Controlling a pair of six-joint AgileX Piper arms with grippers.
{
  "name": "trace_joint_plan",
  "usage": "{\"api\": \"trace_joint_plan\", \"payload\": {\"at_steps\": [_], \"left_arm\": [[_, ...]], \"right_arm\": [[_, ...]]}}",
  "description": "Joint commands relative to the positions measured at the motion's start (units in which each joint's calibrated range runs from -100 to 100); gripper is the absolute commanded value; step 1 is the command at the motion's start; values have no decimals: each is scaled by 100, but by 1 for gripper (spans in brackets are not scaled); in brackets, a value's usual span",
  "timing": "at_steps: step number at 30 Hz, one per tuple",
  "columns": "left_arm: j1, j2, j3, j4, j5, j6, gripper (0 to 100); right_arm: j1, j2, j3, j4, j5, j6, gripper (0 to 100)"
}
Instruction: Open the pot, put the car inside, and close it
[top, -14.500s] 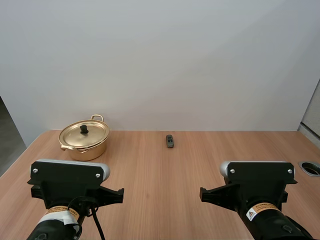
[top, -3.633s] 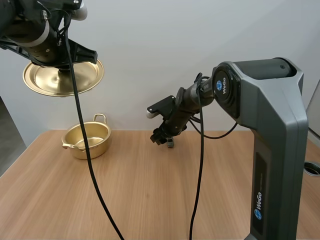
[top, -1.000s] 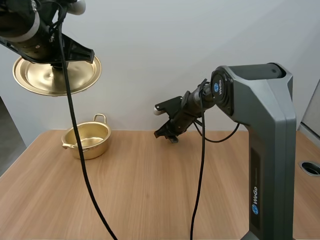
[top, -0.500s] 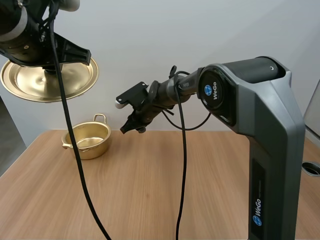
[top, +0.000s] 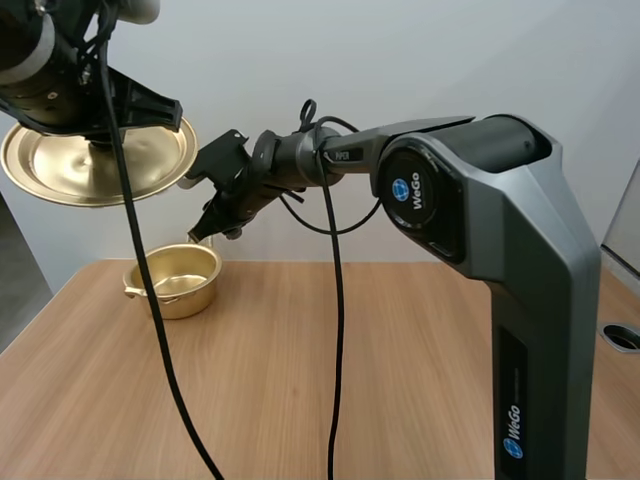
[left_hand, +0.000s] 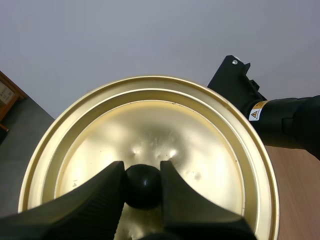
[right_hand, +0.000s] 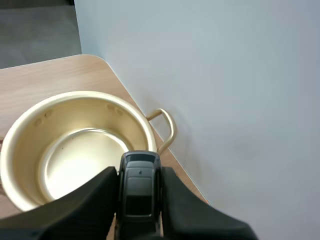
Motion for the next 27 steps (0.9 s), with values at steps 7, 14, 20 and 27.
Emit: {"api": "trace_joint_plan", "payload": {"at_steps": [7,14,20,27], "left_arm": [[1,-3,-7,0,31,0,0],[1,-3,-7,0,84,-31,0],[1,-3,-7,-18,86,-31,0],[1,-3,-7,-65,86,-31,0]], "right_arm": [[194,443,-448,60,237,-125,0],[213,925,-917,143,275,-125,0],[221,1335,-1554,430,748,-125,0],[296,1767,-2071,394,1032,-125,0]]}}
